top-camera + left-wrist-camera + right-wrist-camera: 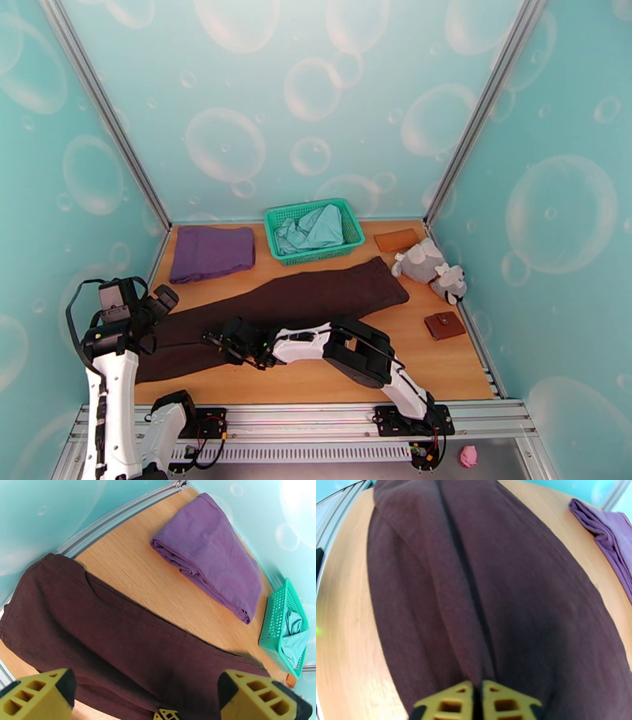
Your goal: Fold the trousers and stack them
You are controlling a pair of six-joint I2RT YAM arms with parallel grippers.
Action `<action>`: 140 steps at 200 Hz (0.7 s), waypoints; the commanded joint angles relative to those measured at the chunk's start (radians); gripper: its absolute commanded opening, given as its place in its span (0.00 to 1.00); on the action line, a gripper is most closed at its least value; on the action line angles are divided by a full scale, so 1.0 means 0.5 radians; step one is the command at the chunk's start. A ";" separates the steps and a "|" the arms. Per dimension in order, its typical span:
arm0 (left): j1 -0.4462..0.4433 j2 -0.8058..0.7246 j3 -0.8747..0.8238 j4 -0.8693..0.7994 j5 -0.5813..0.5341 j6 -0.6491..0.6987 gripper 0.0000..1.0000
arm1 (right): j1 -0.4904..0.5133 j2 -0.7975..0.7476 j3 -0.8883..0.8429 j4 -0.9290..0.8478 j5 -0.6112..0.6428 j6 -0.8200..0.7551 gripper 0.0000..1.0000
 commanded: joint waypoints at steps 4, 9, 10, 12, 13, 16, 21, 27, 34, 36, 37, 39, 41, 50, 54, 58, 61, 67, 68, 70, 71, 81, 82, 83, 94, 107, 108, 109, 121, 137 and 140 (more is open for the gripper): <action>0.018 -0.039 -0.042 0.088 0.067 0.033 0.99 | -0.034 0.042 0.121 -0.124 -0.169 0.001 0.00; 0.022 -0.042 -0.048 0.092 0.073 0.032 1.00 | -0.043 0.050 0.150 -0.157 -0.190 0.006 0.00; 0.022 -0.043 -0.050 0.092 0.074 0.031 1.00 | -0.045 0.050 0.154 -0.163 -0.195 0.006 0.00; 0.021 -0.043 -0.054 0.094 0.075 0.031 0.99 | -0.049 0.052 0.163 -0.176 -0.203 0.006 0.00; 0.021 -0.044 -0.057 0.094 0.077 0.031 0.99 | -0.050 0.054 0.171 -0.185 -0.209 0.008 0.00; 0.021 -0.044 -0.059 0.097 0.080 0.031 1.00 | -0.056 0.060 0.188 -0.204 -0.229 0.011 0.00; 0.021 -0.049 -0.067 0.100 0.085 0.030 0.99 | -0.069 0.069 0.216 -0.241 -0.273 0.017 0.00; 0.021 -0.052 -0.072 0.104 0.089 0.030 1.00 | -0.085 0.085 0.255 -0.293 -0.318 0.026 0.00; 0.019 -0.054 -0.078 0.107 0.097 0.030 0.99 | -0.105 0.101 0.301 -0.349 -0.362 0.045 0.00; 0.021 -0.056 -0.078 0.109 0.099 0.030 0.99 | -0.112 0.105 0.318 -0.367 -0.379 0.046 0.00; 0.021 -0.056 -0.079 0.110 0.100 0.029 0.99 | -0.115 0.106 0.325 -0.374 -0.389 0.051 0.00; 0.020 -0.057 -0.082 0.111 0.102 0.030 0.99 | -0.121 0.111 0.336 -0.386 -0.406 0.056 0.00; 0.021 -0.058 -0.083 0.113 0.102 0.030 1.00 | -0.127 0.112 0.344 -0.397 -0.424 0.060 0.00; 0.022 -0.059 -0.084 0.113 0.107 0.030 0.99 | -0.155 0.120 0.376 -0.435 -0.481 0.076 0.00; 0.023 -0.061 -0.084 0.112 0.108 0.029 0.99 | -0.162 0.118 0.381 -0.439 -0.493 0.082 0.00; 0.022 -0.066 -0.081 0.113 0.107 0.030 0.99 | -0.175 0.118 0.383 -0.444 -0.514 0.089 0.00; 0.023 -0.066 -0.083 0.113 0.105 0.030 0.99 | -0.183 0.119 0.382 -0.443 -0.527 0.097 0.00; 0.024 -0.070 -0.083 0.113 0.110 0.030 1.00 | -0.198 0.128 0.396 -0.454 -0.547 0.109 0.01; 0.024 -0.069 -0.083 0.113 0.110 0.030 0.99 | -0.201 0.129 0.399 -0.457 -0.548 0.111 0.01; 0.023 -0.071 -0.086 0.115 0.109 0.030 0.99 | -0.204 0.129 0.401 -0.460 -0.549 0.114 0.01; 0.022 -0.071 -0.085 0.114 0.110 0.030 0.99 | -0.206 0.131 0.404 -0.463 -0.551 0.117 0.01; 0.023 -0.072 -0.087 0.116 0.115 0.032 0.99 | -0.236 0.159 0.439 -0.493 -0.572 0.152 0.04; 0.024 -0.073 -0.085 0.116 0.116 0.033 0.99 | -0.238 0.161 0.445 -0.498 -0.576 0.156 0.04; 0.024 -0.074 -0.086 0.116 0.116 0.033 0.99 | -0.243 0.170 0.453 -0.507 -0.585 0.162 0.05; 0.023 -0.076 -0.088 0.118 0.118 0.032 0.99 | -0.277 0.215 0.520 -0.561 -0.610 0.195 0.07; 0.024 -0.080 -0.094 0.121 0.125 0.033 0.99 | -0.313 0.281 0.612 -0.644 -0.642 0.225 0.11; 0.024 -0.080 -0.095 0.121 0.125 0.033 0.99 | -0.315 0.285 0.618 -0.649 -0.643 0.224 0.12; 0.024 -0.080 -0.095 0.122 0.125 0.034 0.99 | -0.318 0.287 0.625 -0.654 -0.646 0.227 0.12; 0.024 -0.088 -0.101 0.122 0.129 0.034 0.99 | -0.335 0.322 0.673 -0.685 -0.648 0.240 0.16; 0.023 -0.096 -0.109 0.122 0.133 0.034 0.99 | -0.346 0.353 0.717 -0.715 -0.639 0.241 0.22; 0.024 -0.096 -0.110 0.122 0.134 0.034 0.99 | -0.348 0.360 0.725 -0.722 -0.640 0.242 0.23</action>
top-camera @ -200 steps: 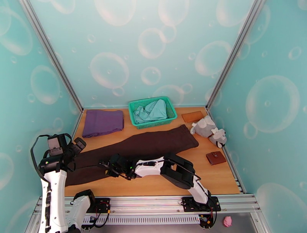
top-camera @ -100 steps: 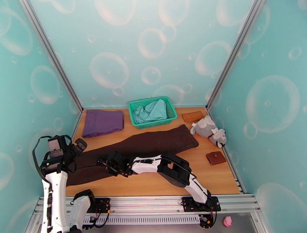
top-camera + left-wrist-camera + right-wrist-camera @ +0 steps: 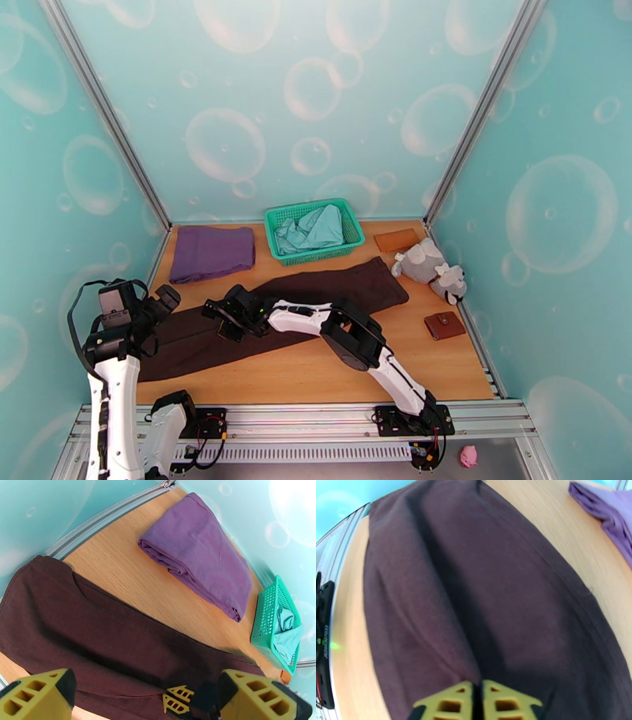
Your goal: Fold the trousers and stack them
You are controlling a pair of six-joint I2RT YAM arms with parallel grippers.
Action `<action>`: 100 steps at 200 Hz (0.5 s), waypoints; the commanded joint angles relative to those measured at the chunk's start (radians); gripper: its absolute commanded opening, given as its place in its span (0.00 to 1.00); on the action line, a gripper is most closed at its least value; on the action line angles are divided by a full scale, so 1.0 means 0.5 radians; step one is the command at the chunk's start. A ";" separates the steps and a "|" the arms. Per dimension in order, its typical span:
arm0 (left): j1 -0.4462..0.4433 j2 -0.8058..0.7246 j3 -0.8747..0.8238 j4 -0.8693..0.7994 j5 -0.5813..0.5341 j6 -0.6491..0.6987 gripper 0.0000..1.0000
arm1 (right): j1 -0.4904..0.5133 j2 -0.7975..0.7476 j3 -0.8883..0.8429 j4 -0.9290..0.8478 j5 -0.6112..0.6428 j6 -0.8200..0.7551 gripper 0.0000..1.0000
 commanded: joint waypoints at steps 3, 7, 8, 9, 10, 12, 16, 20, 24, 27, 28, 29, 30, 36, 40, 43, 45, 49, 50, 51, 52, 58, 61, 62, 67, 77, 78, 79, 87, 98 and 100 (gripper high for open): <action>0.018 -0.030 -0.032 0.034 0.041 0.034 0.99 | -0.023 0.079 0.098 -0.154 -0.052 0.075 0.24; 0.021 -0.034 -0.035 0.034 0.042 0.034 0.99 | -0.027 0.082 0.103 -0.156 -0.051 0.077 0.26; 0.021 -0.035 -0.038 0.034 0.042 0.034 0.99 | -0.027 0.082 0.103 -0.156 -0.051 0.075 0.27; 0.021 -0.035 -0.039 0.034 0.041 0.034 1.00 | -0.027 0.082 0.103 -0.156 -0.051 0.075 0.27; 0.021 -0.036 -0.038 0.034 0.041 0.034 1.00 | -0.026 0.082 0.103 -0.156 -0.050 0.075 0.27; 0.018 -0.037 -0.037 0.034 0.044 0.034 0.99 | -0.026 0.082 0.105 -0.153 -0.047 0.075 0.28; 0.020 -0.039 -0.040 0.034 0.044 0.034 1.00 | -0.028 0.080 0.103 -0.153 -0.043 0.075 0.30; 0.019 -0.041 -0.043 0.034 0.047 0.034 0.99 | -0.029 0.075 0.101 -0.151 -0.032 0.073 0.32; 0.020 -0.046 -0.048 0.034 0.046 0.034 1.00 | -0.028 0.068 0.097 -0.148 -0.021 0.071 0.35; 0.018 -0.047 -0.048 0.034 0.047 0.034 0.99 | -0.026 0.060 0.088 -0.142 -0.010 0.072 0.37; 0.019 -0.045 -0.049 0.034 0.049 0.034 1.00 | -0.027 0.057 0.088 -0.138 -0.006 0.072 0.37; 0.020 -0.048 -0.049 0.034 0.050 0.034 0.99 | -0.027 0.056 0.085 -0.136 -0.001 0.072 0.38; 0.020 -0.047 -0.049 0.034 0.049 0.034 0.99 | -0.026 0.052 0.080 -0.134 0.003 0.074 0.38; 0.020 -0.051 -0.053 0.035 0.053 0.034 0.99 | -0.026 0.026 0.055 -0.108 0.027 0.072 0.40; 0.019 -0.052 -0.055 0.037 0.055 0.033 1.00 | -0.027 0.008 0.036 -0.089 0.040 0.074 0.41; 0.020 -0.054 -0.057 0.037 0.056 0.034 1.00 | -0.027 -0.010 0.020 -0.080 0.049 0.072 0.42; 0.021 -0.053 -0.058 0.037 0.057 0.032 0.99 | -0.026 -0.021 0.008 -0.066 0.055 0.071 0.43; 0.020 -0.054 -0.058 0.040 0.062 0.035 0.99 | -0.026 -0.046 -0.018 -0.040 0.071 0.072 0.44; 0.021 -0.054 -0.060 0.041 0.062 0.036 0.99 | -0.024 -0.051 -0.027 -0.030 0.076 0.072 0.45; 0.021 -0.055 -0.060 0.041 0.063 0.035 0.99 | -0.025 -0.058 -0.034 -0.022 0.081 0.072 0.45; 0.021 -0.054 -0.061 0.042 0.064 0.036 0.99 | -0.025 -0.065 -0.044 -0.015 0.087 0.075 0.45; 0.021 -0.053 -0.061 0.043 0.070 0.035 0.99 | -0.019 -0.113 -0.095 0.037 0.126 0.078 0.46; 0.021 -0.052 -0.064 0.047 0.072 0.036 0.99 | -0.019 -0.137 -0.121 0.065 0.141 0.079 0.46; 0.021 -0.053 -0.064 0.046 0.072 0.037 0.99 | -0.016 -0.146 -0.127 0.073 0.146 0.079 0.47; 0.021 -0.053 -0.066 0.048 0.072 0.037 1.00 | -0.008 -0.189 -0.186 0.120 0.177 0.077 0.47; 0.021 -0.064 -0.061 0.049 0.067 0.034 0.99 | 0.017 -0.280 -0.299 0.227 0.252 0.063 0.48; 0.019 -0.063 -0.061 0.049 0.065 0.032 0.99 | 0.020 -0.289 -0.309 0.237 0.258 0.062 0.48; 0.020 -0.064 -0.061 0.049 0.062 0.031 0.99 | 0.022 -0.297 -0.322 0.249 0.265 0.059 0.49; 0.018 -0.077 -0.056 0.051 0.044 0.019 0.99 | 0.048 -0.357 -0.406 0.325 0.299 0.034 0.51; 0.022 -0.095 -0.049 0.065 0.015 -0.004 1.00 | 0.077 -0.407 -0.491 0.393 0.329 0.015 0.51; 0.023 -0.096 -0.049 0.070 0.010 -0.007 0.99 | 0.082 -0.410 -0.500 0.399 0.327 0.011 0.51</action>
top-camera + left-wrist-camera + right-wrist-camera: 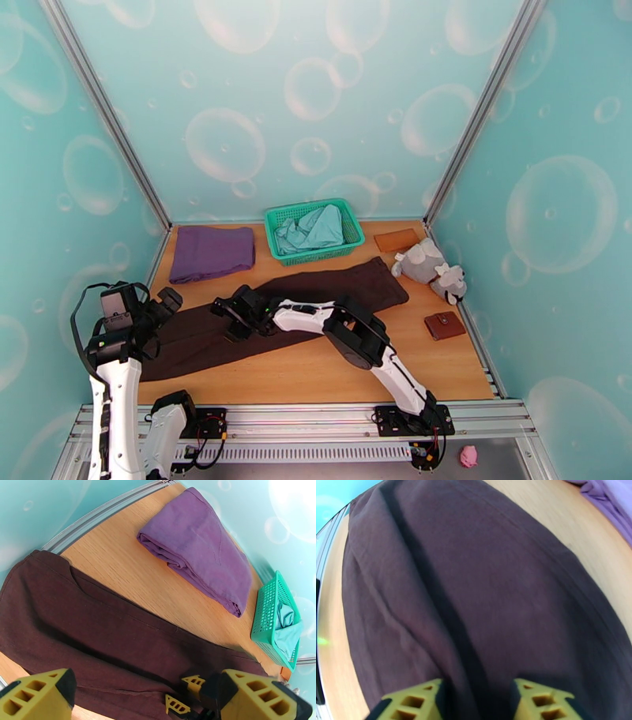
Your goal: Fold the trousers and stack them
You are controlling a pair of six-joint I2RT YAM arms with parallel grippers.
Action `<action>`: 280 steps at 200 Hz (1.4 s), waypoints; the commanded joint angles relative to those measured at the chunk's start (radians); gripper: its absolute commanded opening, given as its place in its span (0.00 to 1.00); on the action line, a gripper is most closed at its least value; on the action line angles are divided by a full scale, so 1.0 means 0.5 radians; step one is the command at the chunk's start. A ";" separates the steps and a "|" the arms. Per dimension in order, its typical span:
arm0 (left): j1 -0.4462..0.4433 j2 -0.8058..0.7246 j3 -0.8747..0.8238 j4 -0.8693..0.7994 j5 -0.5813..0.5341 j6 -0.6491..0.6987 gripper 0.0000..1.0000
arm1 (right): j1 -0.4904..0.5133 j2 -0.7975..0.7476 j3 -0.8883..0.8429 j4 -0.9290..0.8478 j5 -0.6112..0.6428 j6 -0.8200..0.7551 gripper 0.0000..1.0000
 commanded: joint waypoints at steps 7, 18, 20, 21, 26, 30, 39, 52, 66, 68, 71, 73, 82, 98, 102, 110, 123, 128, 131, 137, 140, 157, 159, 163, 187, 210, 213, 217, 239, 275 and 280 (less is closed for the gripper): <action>0.027 -0.056 0.009 0.072 -0.037 -0.017 0.99 | 0.094 -0.191 -0.162 0.275 0.131 -0.044 0.51; 0.030 -0.047 0.021 0.079 -0.039 -0.016 0.99 | 0.122 -0.186 -0.196 0.304 0.131 -0.067 0.49; 0.030 -0.044 0.024 0.079 -0.039 -0.015 0.99 | 0.128 -0.185 -0.201 0.309 0.131 -0.068 0.49; 0.030 -0.042 0.026 0.079 -0.037 -0.013 0.99 | 0.131 -0.185 -0.205 0.311 0.133 -0.070 0.49; 0.030 -0.034 0.035 0.077 -0.033 -0.009 0.99 | 0.144 -0.179 -0.220 0.332 0.145 -0.073 0.49; 0.030 -0.025 0.037 0.075 -0.030 -0.009 0.99 | 0.153 -0.173 -0.230 0.344 0.160 -0.075 0.48; 0.028 -0.015 0.042 0.071 -0.021 -0.006 0.99 | 0.169 -0.159 -0.242 0.368 0.172 -0.070 0.42; 0.030 -0.015 0.032 0.073 -0.008 -0.006 0.99 | 0.182 -0.151 -0.272 0.411 0.183 -0.057 0.38; 0.029 -0.033 0.015 0.079 0.002 -0.007 0.99 | 0.201 -0.163 -0.335 0.492 0.207 -0.066 0.39; 0.027 -0.038 0.012 0.081 0.002 -0.006 0.99 | 0.204 -0.165 -0.344 0.501 0.210 -0.070 0.39; 0.030 -0.043 0.008 0.082 0.002 -0.006 0.99 | 0.204 -0.170 -0.363 0.513 0.215 -0.075 0.39; 0.029 -0.045 0.005 0.084 0.000 -0.006 0.99 | 0.207 -0.172 -0.368 0.521 0.217 -0.080 0.39; 0.029 -0.047 -0.005 0.082 -0.006 -0.008 0.99 | 0.217 -0.172 -0.389 0.544 0.240 -0.094 0.39; 0.030 -0.045 -0.014 0.090 0.002 -0.009 1.00 | 0.218 -0.147 -0.380 0.539 0.262 -0.105 0.39; 0.030 -0.042 -0.018 0.091 0.002 -0.009 1.00 | 0.214 -0.138 -0.371 0.531 0.273 -0.108 0.39; 0.029 -0.040 -0.018 0.097 0.006 -0.009 0.99 | 0.211 -0.117 -0.350 0.509 0.279 -0.117 0.39; 0.027 -0.032 -0.018 0.100 0.005 -0.009 0.99 | 0.206 -0.086 -0.315 0.472 0.284 -0.127 0.38; 0.030 -0.032 -0.018 0.103 0.005 -0.012 0.99 | 0.204 -0.077 -0.306 0.467 0.287 -0.127 0.38; 0.030 -0.032 -0.018 0.103 0.005 -0.012 0.99 | 0.203 -0.073 -0.303 0.466 0.288 -0.127 0.38; 0.027 -0.032 -0.018 0.106 0.005 -0.012 0.99 | 0.200 -0.068 -0.298 0.463 0.287 -0.126 0.38; 0.030 -0.031 -0.018 0.109 0.008 -0.012 0.99 | 0.196 -0.063 -0.296 0.465 0.289 -0.126 0.38; 0.030 -0.026 -0.025 0.120 0.011 -0.014 0.99 | 0.189 -0.031 -0.268 0.450 0.288 -0.127 0.38; 0.030 -0.028 -0.027 0.123 0.013 -0.014 1.00 | 0.187 -0.027 -0.264 0.445 0.290 -0.128 0.38; 0.028 -0.028 -0.029 0.123 0.014 -0.015 1.00 | 0.183 -0.019 -0.255 0.438 0.293 -0.128 0.38; 0.028 -0.018 -0.042 0.140 0.022 -0.018 0.99 | 0.179 0.015 -0.222 0.407 0.282 -0.136 0.39; 0.029 -0.014 -0.051 0.155 0.026 -0.021 0.99 | 0.171 0.023 -0.219 0.404 0.282 -0.130 0.35; 0.029 -0.016 -0.054 0.157 0.026 -0.021 0.99 | 0.171 0.024 -0.219 0.403 0.282 -0.132 0.33; 0.031 -0.014 -0.056 0.159 0.029 -0.021 1.00 | 0.168 0.019 -0.219 0.406 0.282 -0.130 0.30; 0.030 -0.010 -0.058 0.168 0.035 -0.021 0.99 | 0.165 0.002 -0.227 0.409 0.276 -0.121 0.25; 0.029 -0.016 -0.058 0.177 0.047 -0.021 0.99 | 0.178 -0.021 -0.227 0.392 0.260 -0.130 0.23; 0.030 -0.016 -0.058 0.180 0.050 -0.021 1.00 | 0.177 -0.026 -0.229 0.394 0.257 -0.130 0.23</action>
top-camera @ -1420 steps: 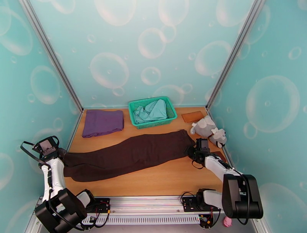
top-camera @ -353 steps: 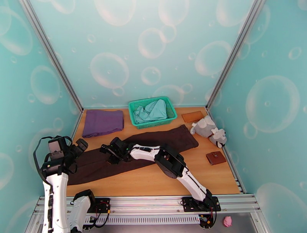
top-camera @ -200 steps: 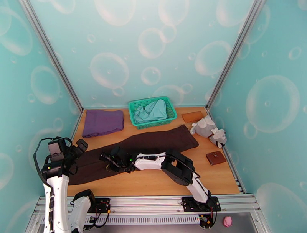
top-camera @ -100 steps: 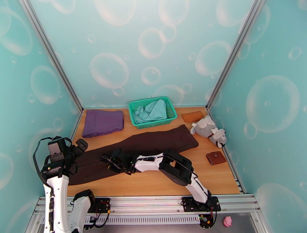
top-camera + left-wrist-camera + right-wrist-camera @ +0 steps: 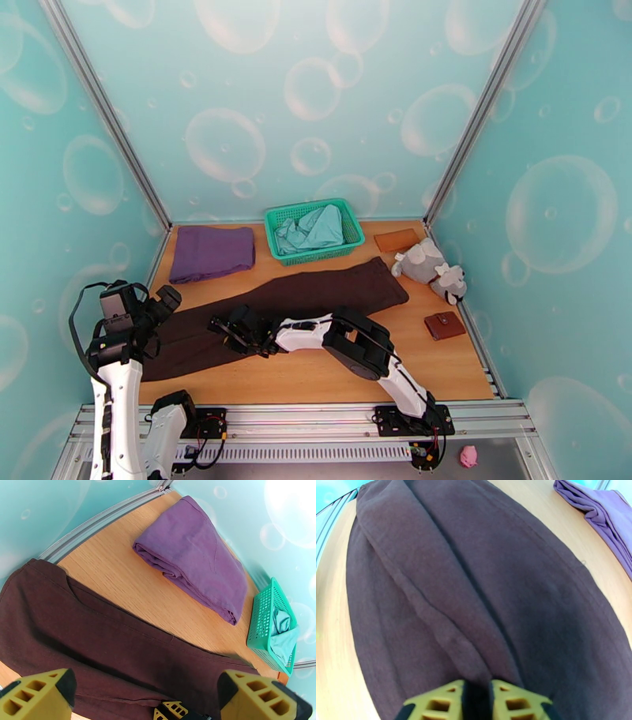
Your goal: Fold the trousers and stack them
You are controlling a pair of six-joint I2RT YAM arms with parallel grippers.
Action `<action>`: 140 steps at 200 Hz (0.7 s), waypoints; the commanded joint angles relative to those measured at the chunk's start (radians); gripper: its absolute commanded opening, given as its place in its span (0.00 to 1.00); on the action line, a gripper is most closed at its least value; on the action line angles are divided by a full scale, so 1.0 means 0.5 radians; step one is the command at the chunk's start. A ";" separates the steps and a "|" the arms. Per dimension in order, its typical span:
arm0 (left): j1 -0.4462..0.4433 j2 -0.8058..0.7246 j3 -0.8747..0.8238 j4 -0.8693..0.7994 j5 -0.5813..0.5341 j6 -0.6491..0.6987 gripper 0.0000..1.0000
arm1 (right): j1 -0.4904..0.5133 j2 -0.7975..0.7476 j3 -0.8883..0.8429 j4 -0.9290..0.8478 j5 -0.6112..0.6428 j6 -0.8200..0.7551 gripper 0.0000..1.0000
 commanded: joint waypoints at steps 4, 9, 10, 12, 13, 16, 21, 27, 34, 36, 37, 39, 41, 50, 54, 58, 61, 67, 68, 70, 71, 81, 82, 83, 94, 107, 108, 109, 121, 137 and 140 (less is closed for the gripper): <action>0.017 -0.006 -0.016 0.058 0.046 -0.011 1.00 | 0.006 -0.014 0.032 -0.045 -0.005 -0.022 0.22; 0.017 -0.009 -0.016 0.061 0.048 -0.009 0.99 | 0.010 -0.015 0.032 -0.045 -0.002 -0.022 0.19; 0.017 -0.008 -0.041 0.061 0.049 -0.010 0.99 | 0.010 -0.015 0.032 -0.045 -0.002 -0.022 0.19; 0.017 -0.008 -0.059 0.061 0.049 -0.011 0.99 | 0.011 -0.015 0.032 -0.045 0.000 -0.023 0.18; 0.017 -0.008 -0.062 0.061 0.049 -0.011 0.99 | 0.011 -0.015 0.034 -0.045 0.001 -0.023 0.17; 0.018 -0.009 -0.065 0.061 0.049 -0.011 0.99 | 0.011 -0.015 0.035 -0.045 0.003 -0.022 0.15; 0.017 -0.008 -0.068 0.063 0.049 -0.011 0.99 | 0.015 -0.018 0.036 -0.049 0.009 -0.022 0.13; 0.017 -0.012 -0.066 0.064 0.054 -0.009 0.99 | 0.015 -0.016 0.038 -0.050 0.016 -0.018 0.09; 0.016 -0.015 -0.071 0.063 0.052 -0.011 0.99 | 0.014 -0.019 0.038 -0.048 0.022 -0.016 0.05; 0.017 -0.016 -0.071 0.063 0.052 -0.011 0.99 | 0.015 -0.021 0.036 -0.046 0.023 -0.015 0.04; 0.017 -0.016 -0.071 0.064 0.052 -0.011 0.99 | 0.014 -0.019 0.037 -0.045 0.023 -0.013 0.04; 0.017 -0.016 -0.072 0.063 0.053 -0.011 0.99 | 0.014 -0.019 0.038 -0.050 0.023 -0.014 0.03; 0.015 -0.014 -0.070 0.062 0.053 -0.011 0.99 | 0.015 -0.022 0.036 -0.046 0.025 -0.012 0.03; 0.017 -0.017 -0.071 0.063 0.055 -0.011 0.99 | 0.017 -0.028 0.030 -0.045 0.026 -0.013 0.00; 0.015 -0.018 -0.069 0.061 0.055 -0.011 0.99 | 0.016 -0.031 0.029 -0.045 0.026 -0.014 0.00; 0.018 -0.020 -0.070 0.061 0.058 -0.010 0.99 | 0.019 -0.033 0.029 -0.044 0.029 -0.013 0.00; 0.017 -0.020 -0.071 0.061 0.058 -0.011 0.99 | 0.019 -0.035 0.029 -0.047 0.031 -0.012 0.00; 0.017 -0.020 -0.073 0.062 0.059 -0.011 0.99 | 0.022 -0.035 0.029 -0.048 0.035 -0.016 0.00; 0.015 -0.020 -0.074 0.062 0.059 -0.011 0.99 | 0.024 -0.036 0.027 -0.046 0.035 -0.015 0.00; 0.016 -0.022 -0.075 0.062 0.059 -0.011 0.99 | 0.026 -0.036 0.028 -0.045 0.035 -0.014 0.00; 0.017 -0.021 -0.075 0.062 0.059 -0.011 0.99 | 0.025 -0.040 0.028 -0.046 0.037 -0.016 0.00; 0.017 -0.022 -0.082 0.067 0.062 -0.011 0.99 | 0.031 -0.048 0.025 -0.046 0.041 -0.023 0.00; 0.017 -0.021 -0.083 0.067 0.062 -0.011 1.00 | 0.031 -0.050 0.025 -0.047 0.041 -0.023 0.00; 0.017 -0.020 -0.083 0.069 0.063 -0.011 1.00 | 0.031 -0.049 0.025 -0.047 0.043 -0.023 0.00; 0.017 -0.022 -0.093 0.073 0.067 -0.014 1.00 | 0.041 -0.062 0.023 -0.049 0.049 -0.026 0.00; 0.017 -0.022 -0.104 0.080 0.071 -0.014 0.99 | 0.051 -0.086 0.014 -0.048 0.060 -0.033 0.00; 0.017 -0.021 -0.105 0.081 0.072 -0.014 0.99 | 0.053 -0.088 0.014 -0.048 0.060 -0.034 0.00; 0.017 -0.022 -0.105 0.082 0.072 -0.014 0.99 | 0.055 -0.088 0.013 -0.046 0.060 -0.035 0.00; 0.019 -0.023 -0.111 0.086 0.072 -0.017 0.99 | 0.064 -0.117 0.001 -0.045 0.069 -0.039 0.00; 0.016 -0.023 -0.118 0.095 0.076 -0.017 0.99 | 0.078 -0.156 -0.029 -0.024 0.078 -0.036 0.00; 0.017 -0.023 -0.120 0.097 0.078 -0.018 0.99 | 0.080 -0.162 -0.037 -0.021 0.081 -0.038 0.00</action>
